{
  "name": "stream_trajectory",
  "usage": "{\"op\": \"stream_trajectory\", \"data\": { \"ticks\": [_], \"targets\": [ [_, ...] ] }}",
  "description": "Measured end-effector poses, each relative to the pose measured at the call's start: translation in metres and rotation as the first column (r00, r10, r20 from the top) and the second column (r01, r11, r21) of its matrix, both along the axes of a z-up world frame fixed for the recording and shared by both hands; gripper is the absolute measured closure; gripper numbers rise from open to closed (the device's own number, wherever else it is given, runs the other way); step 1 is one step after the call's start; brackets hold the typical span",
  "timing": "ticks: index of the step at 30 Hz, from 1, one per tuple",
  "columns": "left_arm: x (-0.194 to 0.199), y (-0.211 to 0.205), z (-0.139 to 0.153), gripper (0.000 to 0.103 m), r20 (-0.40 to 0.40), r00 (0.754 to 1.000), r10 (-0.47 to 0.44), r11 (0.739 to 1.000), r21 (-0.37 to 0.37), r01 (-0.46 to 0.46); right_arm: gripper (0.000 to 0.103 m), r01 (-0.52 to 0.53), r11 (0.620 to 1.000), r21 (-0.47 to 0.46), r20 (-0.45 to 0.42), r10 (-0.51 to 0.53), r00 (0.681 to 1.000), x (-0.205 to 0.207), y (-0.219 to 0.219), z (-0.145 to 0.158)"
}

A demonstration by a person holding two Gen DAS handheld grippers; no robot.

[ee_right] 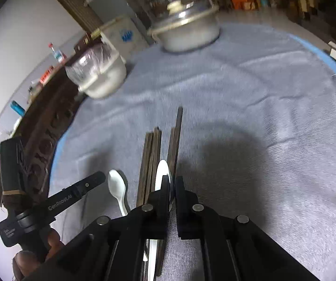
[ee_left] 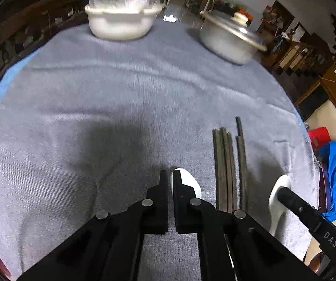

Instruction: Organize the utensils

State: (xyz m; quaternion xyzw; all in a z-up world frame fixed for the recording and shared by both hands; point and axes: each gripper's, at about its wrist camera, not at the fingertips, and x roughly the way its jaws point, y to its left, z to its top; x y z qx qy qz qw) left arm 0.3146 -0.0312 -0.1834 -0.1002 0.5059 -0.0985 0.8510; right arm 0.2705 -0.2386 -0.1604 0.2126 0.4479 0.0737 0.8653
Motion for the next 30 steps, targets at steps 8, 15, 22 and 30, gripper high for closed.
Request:
{"op": "stream_trajectory", "data": {
  "ticks": [8, 15, 22, 30],
  "targets": [
    [0.0, 0.009, -0.011, 0.063, -0.098, 0.994, 0.058, 0.995, -0.072, -0.065, 0.098, 0.066, 0.996, 0.054, 0.094, -0.071, 0.993, -0.029, -0.013, 0.011],
    [0.002, -0.008, -0.016, 0.046, -0.101, 0.991, 0.09, 0.994, -0.045, -0.095, 0.098, 0.077, 0.993, 0.089, 0.077, -0.084, 0.993, -0.037, -0.021, -0.002],
    [0.007, -0.031, -0.019, 0.094, -0.017, 1.0, 0.015, 0.993, 0.121, -0.013, 0.098, 0.077, 0.991, 0.114, 0.087, -0.087, 0.992, -0.043, -0.031, 0.0],
    [-0.01, -0.012, 0.008, 0.095, 0.074, 0.997, 0.018, 0.997, 0.076, -0.023, 0.098, 0.072, 0.99, 0.121, 0.188, -0.094, 0.978, -0.07, -0.029, 0.026]
  ]
}}
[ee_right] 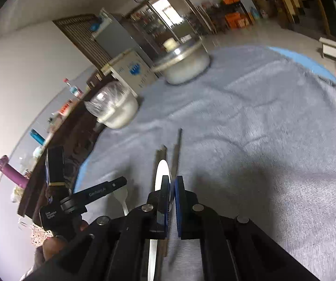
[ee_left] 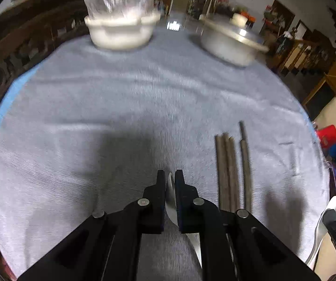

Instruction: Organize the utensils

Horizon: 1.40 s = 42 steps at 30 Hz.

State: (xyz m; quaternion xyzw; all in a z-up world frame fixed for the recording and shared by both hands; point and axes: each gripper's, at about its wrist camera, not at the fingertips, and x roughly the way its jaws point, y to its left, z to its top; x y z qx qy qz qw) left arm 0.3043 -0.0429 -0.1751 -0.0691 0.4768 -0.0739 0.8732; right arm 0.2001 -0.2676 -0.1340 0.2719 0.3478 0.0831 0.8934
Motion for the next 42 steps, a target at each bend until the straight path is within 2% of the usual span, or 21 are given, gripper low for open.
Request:
{"op": "stream_trajectory", "data": {
  "ticks": [3, 6, 10, 14, 19, 25, 27, 34, 39, 42],
  "targets": [
    [-0.019, 0.002, 0.033, 0.095, 0.098, 0.995, 0.01, 1.0, 0.007, -0.011, 0.098, 0.022, 0.999, -0.038, 0.096, -0.018, 0.995, -0.016, 0.007, 0.024],
    [-0.04, 0.009, 0.071, 0.095, 0.213, 0.977, 0.022, 1.0, 0.001, -0.023, 0.098, 0.048, 0.997, -0.068, 0.19, -0.034, 0.981, -0.033, 0.014, 0.048],
    [-0.086, 0.013, 0.12, 0.095, 0.37, 0.929, 0.023, 1.0, -0.016, -0.018, 0.098, 0.077, 0.989, -0.124, 0.306, -0.036, 0.951, -0.06, 0.029, 0.075],
    [-0.126, 0.008, 0.147, 0.095, 0.481, 0.877, 0.007, 1.0, -0.022, 0.005, 0.098, 0.079, 0.982, -0.172, 0.379, -0.008, 0.925, -0.089, 0.047, 0.088],
    [-0.164, -0.004, 0.139, 0.095, 0.531, 0.846, -0.054, 0.997, -0.018, 0.076, 0.098, 0.047, 0.966, -0.252, 0.398, 0.059, 0.915, -0.107, 0.073, 0.085],
    [-0.187, -0.015, 0.113, 0.095, 0.562, 0.822, -0.091, 0.996, 0.047, 0.078, 0.098, 0.033, 0.937, -0.347, 0.394, 0.114, 0.912, -0.127, 0.09, 0.072],
    [-0.192, -0.018, 0.104, 0.095, 0.557, 0.824, -0.108, 0.994, 0.06, 0.09, 0.098, 0.021, 0.932, -0.362, 0.38, 0.127, 0.916, -0.129, 0.093, 0.065],
    [-0.198, -0.012, 0.084, 0.095, 0.509, 0.849, -0.143, 0.988, 0.031, 0.148, 0.098, -0.019, 0.933, -0.359, 0.34, 0.15, 0.928, -0.137, 0.09, 0.051],
    [-0.209, -0.012, 0.08, 0.095, 0.507, 0.842, -0.188, 0.981, 0.052, 0.188, 0.098, -0.049, 0.94, -0.338, 0.316, 0.163, 0.935, -0.145, 0.09, 0.047],
    [-0.212, -0.004, 0.083, 0.095, 0.51, 0.843, -0.17, 0.983, 0.032, 0.179, 0.097, -0.062, 0.943, -0.326, 0.309, 0.168, 0.936, -0.15, 0.088, 0.049]
  ]
}}
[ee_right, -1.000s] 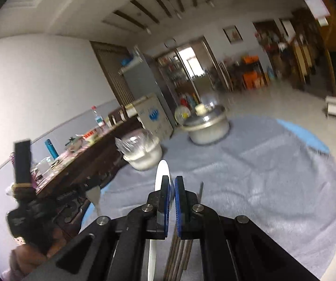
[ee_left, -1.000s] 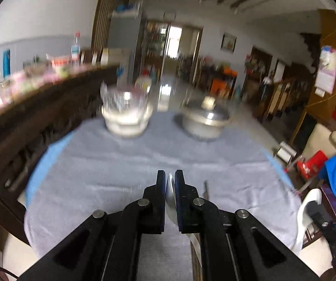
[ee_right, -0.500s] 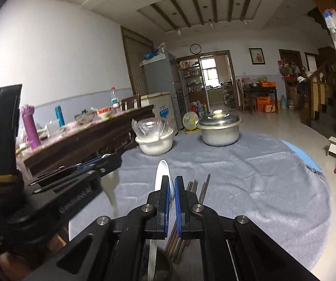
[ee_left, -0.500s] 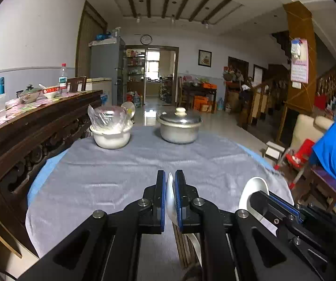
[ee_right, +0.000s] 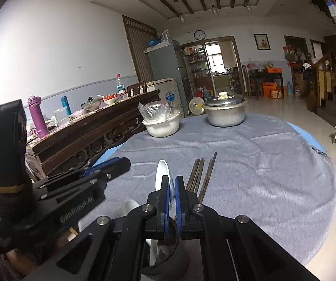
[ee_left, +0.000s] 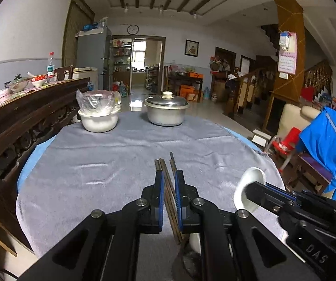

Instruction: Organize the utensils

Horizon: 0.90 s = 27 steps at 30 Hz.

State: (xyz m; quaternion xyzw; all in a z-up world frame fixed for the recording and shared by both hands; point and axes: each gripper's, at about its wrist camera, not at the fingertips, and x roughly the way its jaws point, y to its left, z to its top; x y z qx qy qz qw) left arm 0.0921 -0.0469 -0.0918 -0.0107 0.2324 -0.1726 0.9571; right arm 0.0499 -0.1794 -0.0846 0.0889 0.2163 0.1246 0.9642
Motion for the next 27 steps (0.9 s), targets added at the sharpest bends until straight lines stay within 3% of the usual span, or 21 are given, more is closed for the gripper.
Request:
{"op": "stream_trajectory", "data": {
  "ticks": [4, 6, 11, 18, 27],
  "targets": [
    [0.003, 0.02, 0.009, 0.091, -0.002, 0.999, 0.048, 0.998, -0.038, -0.048, 0.086, 0.02, 0.999, 0.031, 0.007, -0.021, 1.0, -0.006, -0.009, 0.006],
    [0.005, 0.029, 0.012, 0.078, -0.006, 0.998, 0.067, 0.996, -0.054, -0.068, 0.08, 0.032, 0.998, 0.063, 0.009, -0.032, 0.999, -0.006, -0.015, 0.008],
    [0.011, 0.046, 0.015, 0.05, -0.011, 0.989, 0.145, 0.988, -0.06, -0.146, 0.08, 0.093, 0.99, 0.102, 0.003, -0.094, 0.996, -0.003, -0.031, 0.01],
    [0.032, 0.068, 0.003, 0.041, -0.133, 0.97, 0.206, 0.973, -0.078, -0.217, 0.08, 0.158, 0.974, 0.165, -0.082, -0.146, 0.986, 0.01, -0.053, -0.001],
    [0.055, 0.064, -0.02, 0.041, -0.247, 0.952, 0.184, 0.979, -0.037, -0.198, 0.08, 0.175, 0.965, 0.194, -0.159, -0.145, 0.977, 0.022, -0.064, -0.017]
  ]
}}
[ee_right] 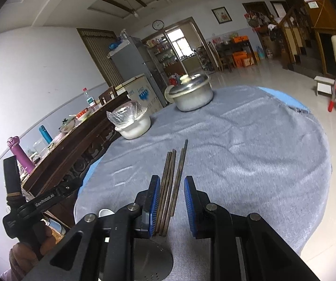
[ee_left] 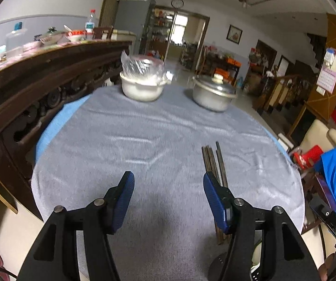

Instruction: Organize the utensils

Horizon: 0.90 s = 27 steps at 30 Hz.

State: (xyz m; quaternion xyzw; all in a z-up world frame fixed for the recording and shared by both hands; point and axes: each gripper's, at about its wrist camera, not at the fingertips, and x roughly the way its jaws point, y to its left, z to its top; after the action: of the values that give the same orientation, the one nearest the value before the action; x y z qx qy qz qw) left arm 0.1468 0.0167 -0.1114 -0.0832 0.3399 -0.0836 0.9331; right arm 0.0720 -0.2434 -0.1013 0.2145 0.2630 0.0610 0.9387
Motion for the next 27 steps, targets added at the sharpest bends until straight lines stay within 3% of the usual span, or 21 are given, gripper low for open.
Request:
{"op": "stream_trajectory", "data": {
  "ticks": [12, 17, 27],
  "targets": [
    [0.057, -0.019, -0.021, 0.041, -0.126, 0.988, -0.091, 0.996, 0.01, 0.093, 0.08, 0.012, 0.999, 0.037, -0.088, -0.009, 0.996, 0.021, -0.012, -0.024],
    [0.1, -0.045, -0.038, 0.041, -0.199, 0.968, -0.149, 0.988, 0.019, 0.156, 0.08, 0.018, 0.998, 0.059, -0.119, -0.011, 0.993, 0.03, -0.018, -0.034],
    [0.16, -0.093, -0.075, 0.041, -0.324, 0.931, -0.167, 0.978, 0.068, 0.199, 0.08, 0.044, 0.995, 0.086, -0.164, -0.03, 0.986, 0.04, -0.034, -0.05]
  ]
}}
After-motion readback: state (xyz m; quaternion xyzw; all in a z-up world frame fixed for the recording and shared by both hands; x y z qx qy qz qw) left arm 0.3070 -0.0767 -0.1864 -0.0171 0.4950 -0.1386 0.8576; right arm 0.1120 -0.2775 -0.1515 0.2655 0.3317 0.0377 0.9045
